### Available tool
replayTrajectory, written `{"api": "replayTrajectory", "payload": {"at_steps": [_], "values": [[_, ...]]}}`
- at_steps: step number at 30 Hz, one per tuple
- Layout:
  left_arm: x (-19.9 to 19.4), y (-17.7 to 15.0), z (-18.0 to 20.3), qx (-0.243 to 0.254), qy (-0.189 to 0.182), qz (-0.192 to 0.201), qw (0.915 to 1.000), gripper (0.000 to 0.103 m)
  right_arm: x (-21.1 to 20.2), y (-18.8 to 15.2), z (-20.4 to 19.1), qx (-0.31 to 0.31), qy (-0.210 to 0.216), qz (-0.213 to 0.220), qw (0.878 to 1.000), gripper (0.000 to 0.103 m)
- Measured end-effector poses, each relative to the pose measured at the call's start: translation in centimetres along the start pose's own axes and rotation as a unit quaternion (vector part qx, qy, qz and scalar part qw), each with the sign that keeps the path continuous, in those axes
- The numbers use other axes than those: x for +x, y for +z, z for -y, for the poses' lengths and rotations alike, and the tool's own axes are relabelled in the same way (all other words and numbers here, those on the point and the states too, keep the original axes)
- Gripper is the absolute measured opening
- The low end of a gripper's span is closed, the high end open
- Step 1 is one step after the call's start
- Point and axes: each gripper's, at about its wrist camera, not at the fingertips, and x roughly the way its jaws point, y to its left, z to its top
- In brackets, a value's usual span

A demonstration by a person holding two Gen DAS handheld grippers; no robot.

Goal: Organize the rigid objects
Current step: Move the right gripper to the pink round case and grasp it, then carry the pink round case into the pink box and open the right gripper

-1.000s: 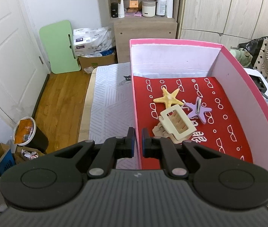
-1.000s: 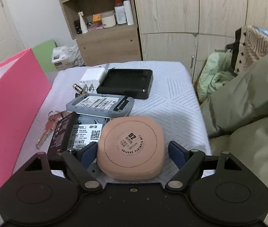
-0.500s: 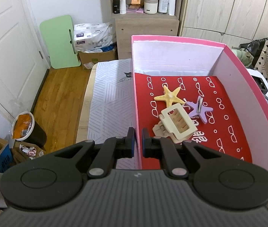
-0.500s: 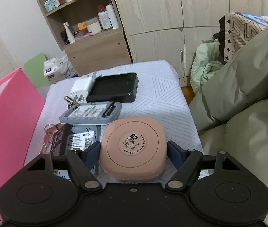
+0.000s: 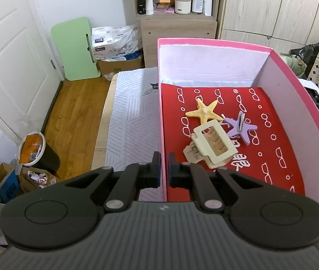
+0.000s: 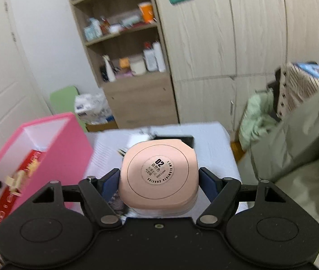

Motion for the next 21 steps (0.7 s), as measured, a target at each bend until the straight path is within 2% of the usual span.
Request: {"api": "replayTrajectory", "payload": {"at_steps": [10, 14, 21], "values": [[-0.1, 0.0, 0.0, -0.002, -0.003, -0.004, 1.0, 0.006, -1.7, 1.2, -5.6, -0.036, 0.11, 0.023, 0.993, 0.079], [-0.3, 0.0, -0.3, -0.003, -0.012, 0.001, 0.9999, 0.006, -1.4, 1.9, -7.3, -0.037, 0.183, -0.003, 0.982, 0.079], [-0.4, -0.1, -0.8, -0.006, -0.023, 0.004, 0.9997, 0.006, -1.0, 2.0, -10.7, -0.068, 0.214, -0.016, 0.974, 0.079]]}}
